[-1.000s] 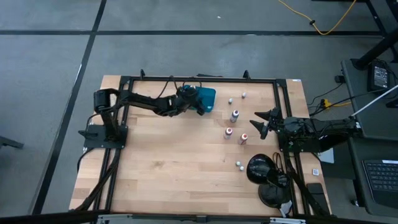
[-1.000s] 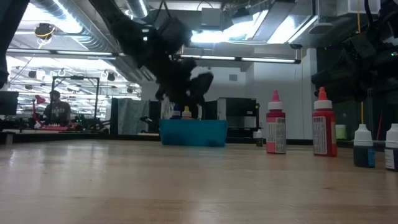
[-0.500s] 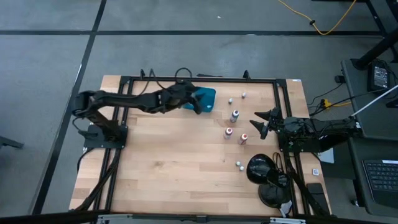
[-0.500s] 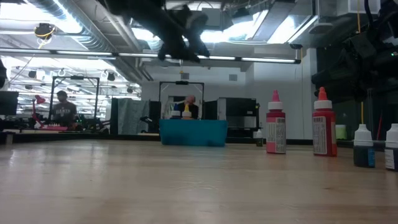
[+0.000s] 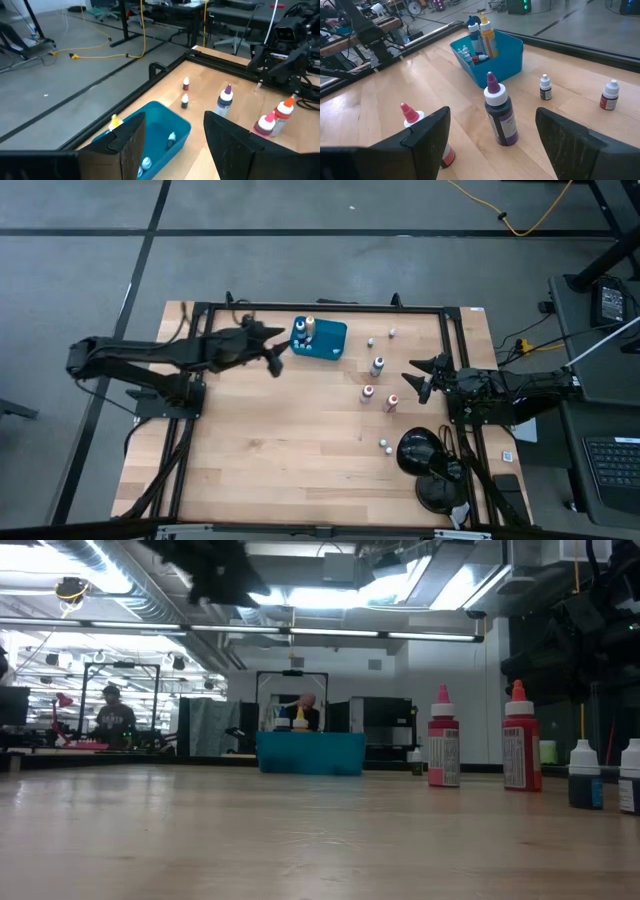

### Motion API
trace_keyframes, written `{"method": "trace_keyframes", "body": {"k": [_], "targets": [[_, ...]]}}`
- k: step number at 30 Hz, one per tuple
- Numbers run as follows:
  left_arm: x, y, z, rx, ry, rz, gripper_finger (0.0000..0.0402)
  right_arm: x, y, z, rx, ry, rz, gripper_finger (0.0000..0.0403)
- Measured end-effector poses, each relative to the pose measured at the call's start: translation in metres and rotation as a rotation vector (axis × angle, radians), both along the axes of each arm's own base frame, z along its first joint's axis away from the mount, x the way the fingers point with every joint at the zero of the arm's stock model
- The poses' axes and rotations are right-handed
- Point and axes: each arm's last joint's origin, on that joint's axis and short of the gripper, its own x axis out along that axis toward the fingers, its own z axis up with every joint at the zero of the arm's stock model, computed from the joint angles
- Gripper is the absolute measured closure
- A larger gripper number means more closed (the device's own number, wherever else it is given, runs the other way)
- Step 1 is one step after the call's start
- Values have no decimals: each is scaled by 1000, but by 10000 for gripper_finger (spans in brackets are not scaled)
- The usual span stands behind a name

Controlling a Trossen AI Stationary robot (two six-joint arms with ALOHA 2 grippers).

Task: Pick & Place food coloring
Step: Put the small red food coloring bottle into the blue bin

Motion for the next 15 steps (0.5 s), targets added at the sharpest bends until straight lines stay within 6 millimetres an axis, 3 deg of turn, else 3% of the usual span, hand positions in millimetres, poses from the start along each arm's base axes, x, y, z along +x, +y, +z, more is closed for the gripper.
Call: {"method": "trace_keyframes", "body": {"k": [8, 15], "targets": [[-61, -14, -42, -3, -32, -54, 204, 0, 0, 0, 0, 0, 0, 108], [-97, -19, -89, -129, -95, -98, 164, 0, 0, 0, 0, 0, 0, 108]]}}
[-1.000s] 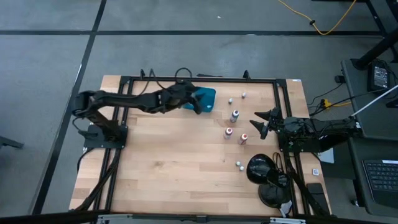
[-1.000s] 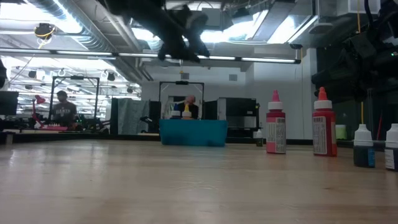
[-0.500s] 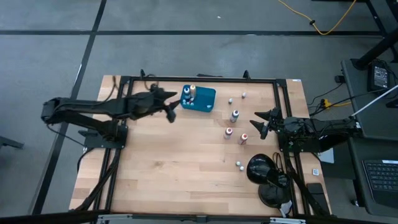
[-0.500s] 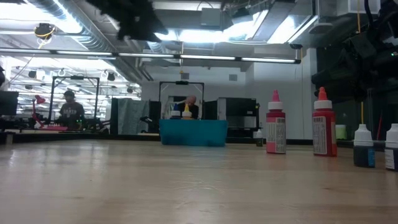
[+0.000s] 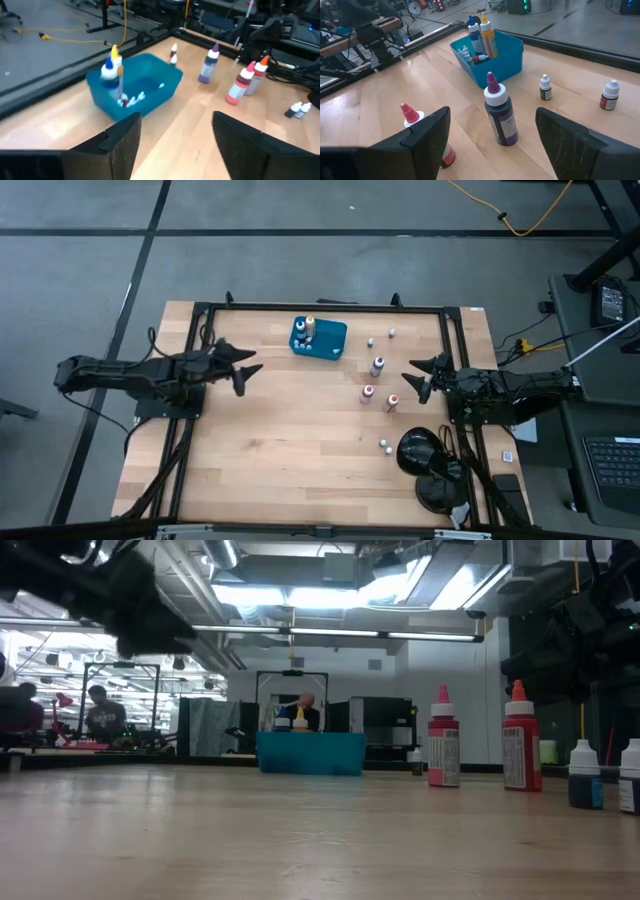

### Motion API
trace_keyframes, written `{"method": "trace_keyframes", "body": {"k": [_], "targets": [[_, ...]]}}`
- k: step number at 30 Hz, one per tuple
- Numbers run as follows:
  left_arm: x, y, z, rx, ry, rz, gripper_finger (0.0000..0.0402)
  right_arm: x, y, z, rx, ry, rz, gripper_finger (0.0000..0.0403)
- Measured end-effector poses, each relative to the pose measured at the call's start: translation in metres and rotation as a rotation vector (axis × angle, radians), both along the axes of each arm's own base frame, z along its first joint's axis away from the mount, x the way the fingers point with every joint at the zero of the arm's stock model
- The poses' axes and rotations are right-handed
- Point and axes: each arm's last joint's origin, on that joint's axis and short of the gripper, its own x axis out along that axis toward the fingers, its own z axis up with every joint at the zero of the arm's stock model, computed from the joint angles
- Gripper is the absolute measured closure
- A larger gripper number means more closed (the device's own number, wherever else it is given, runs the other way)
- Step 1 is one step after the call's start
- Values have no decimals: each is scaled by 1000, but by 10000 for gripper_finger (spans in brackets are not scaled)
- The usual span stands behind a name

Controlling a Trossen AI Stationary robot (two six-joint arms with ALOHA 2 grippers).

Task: Pick & Place food coloring
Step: Put the small red food coloring bottle into the blue bin

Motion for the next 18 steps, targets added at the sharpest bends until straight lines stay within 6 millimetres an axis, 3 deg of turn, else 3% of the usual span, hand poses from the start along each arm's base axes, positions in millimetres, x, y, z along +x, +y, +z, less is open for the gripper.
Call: {"method": "trace_keyframes", "body": {"k": [7, 18], "targets": [[-15, 0, -35, -37, -39, -38, 136, 0, 0, 0, 0, 0, 0, 108], [-21, -2, -51, 31, -168, -140, 135, 0, 0, 0, 0, 0, 0, 108]]}}
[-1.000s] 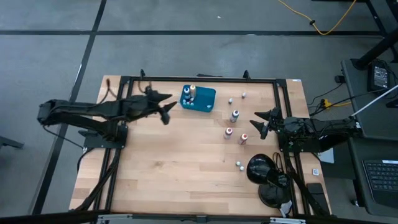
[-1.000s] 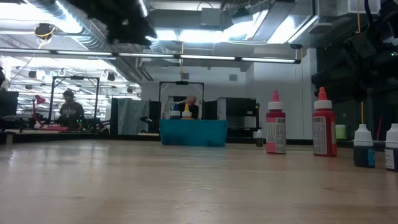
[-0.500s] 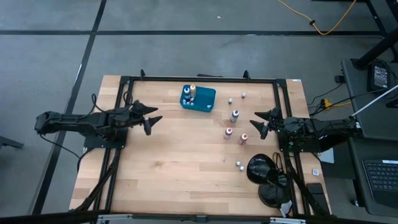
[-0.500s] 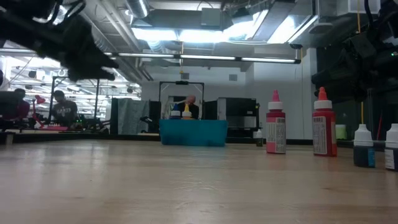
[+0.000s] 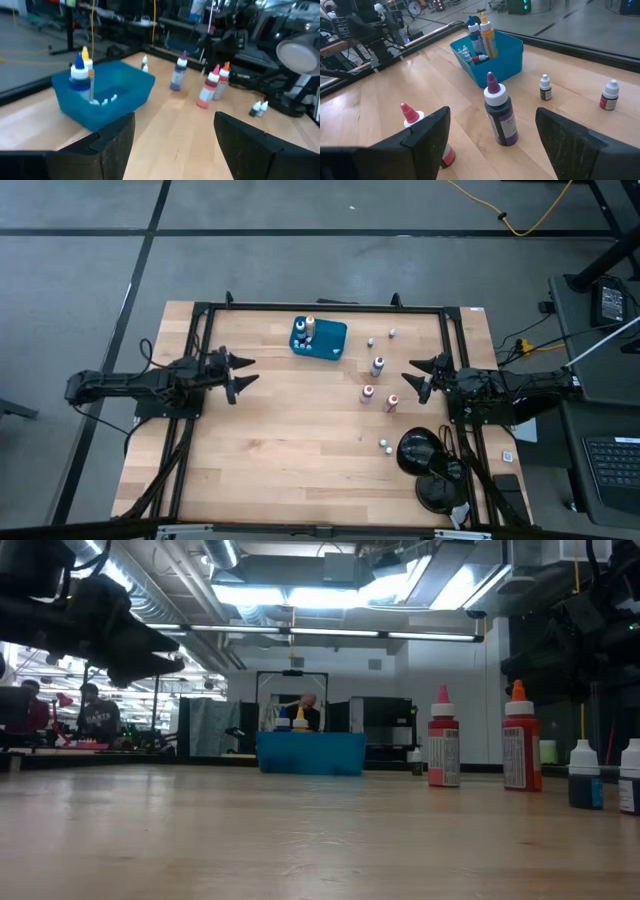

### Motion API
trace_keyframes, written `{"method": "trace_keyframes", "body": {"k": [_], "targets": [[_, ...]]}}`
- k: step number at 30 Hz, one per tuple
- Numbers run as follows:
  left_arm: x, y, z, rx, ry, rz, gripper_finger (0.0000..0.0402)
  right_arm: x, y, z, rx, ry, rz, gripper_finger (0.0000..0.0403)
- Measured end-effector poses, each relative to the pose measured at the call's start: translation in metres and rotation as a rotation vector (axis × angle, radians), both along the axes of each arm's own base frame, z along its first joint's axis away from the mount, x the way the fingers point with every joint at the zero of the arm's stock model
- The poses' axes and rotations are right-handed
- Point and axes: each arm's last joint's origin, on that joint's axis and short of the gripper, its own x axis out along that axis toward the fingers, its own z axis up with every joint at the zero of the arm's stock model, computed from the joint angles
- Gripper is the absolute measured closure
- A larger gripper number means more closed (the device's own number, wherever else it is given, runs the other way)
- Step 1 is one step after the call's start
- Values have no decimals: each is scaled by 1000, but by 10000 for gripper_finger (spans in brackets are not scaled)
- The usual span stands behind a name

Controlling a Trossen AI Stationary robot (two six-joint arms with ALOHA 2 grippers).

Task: Pick & Place food coloring
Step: Put the small red food coloring bottle into the blue bin

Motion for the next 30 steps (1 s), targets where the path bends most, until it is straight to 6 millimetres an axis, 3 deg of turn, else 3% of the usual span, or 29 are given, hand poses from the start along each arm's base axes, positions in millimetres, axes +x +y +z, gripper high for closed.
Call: {"method": "trace_keyframes", "body": {"k": [16, 30], "targets": [[-11, 1, 14, 305, -66, 66, 135, 0, 0, 0, 0, 0, 0, 108], [-10, 1, 13, 319, -38, 62, 135, 0, 0, 0, 0, 0, 0, 108]]}}
